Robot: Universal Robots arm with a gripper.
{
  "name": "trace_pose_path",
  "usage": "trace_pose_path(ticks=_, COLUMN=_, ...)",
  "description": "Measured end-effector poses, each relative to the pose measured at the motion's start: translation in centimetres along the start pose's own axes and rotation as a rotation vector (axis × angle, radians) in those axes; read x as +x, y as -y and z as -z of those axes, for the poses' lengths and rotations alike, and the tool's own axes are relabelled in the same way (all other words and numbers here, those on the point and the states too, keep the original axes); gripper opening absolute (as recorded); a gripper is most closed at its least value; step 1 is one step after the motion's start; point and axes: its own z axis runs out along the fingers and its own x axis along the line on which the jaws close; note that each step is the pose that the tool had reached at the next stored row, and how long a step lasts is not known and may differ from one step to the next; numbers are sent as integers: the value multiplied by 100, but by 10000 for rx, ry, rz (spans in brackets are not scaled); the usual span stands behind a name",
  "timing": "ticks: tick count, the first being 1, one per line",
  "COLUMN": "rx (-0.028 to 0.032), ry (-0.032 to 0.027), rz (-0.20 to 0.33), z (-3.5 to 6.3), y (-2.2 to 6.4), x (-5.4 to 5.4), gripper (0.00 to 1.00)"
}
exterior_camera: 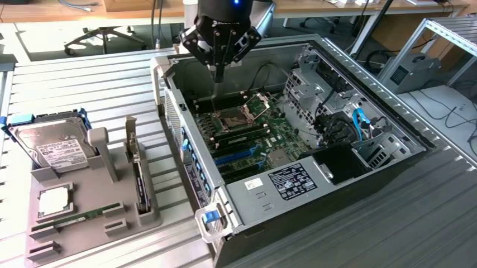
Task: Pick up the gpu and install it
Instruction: 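Reach for the gpu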
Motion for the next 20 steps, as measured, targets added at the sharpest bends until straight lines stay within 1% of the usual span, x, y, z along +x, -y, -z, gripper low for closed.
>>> trace_pose_path(ticks=20, rx=-1, ry=1, rz=1, z=2, y=5, x=73, gripper=11)
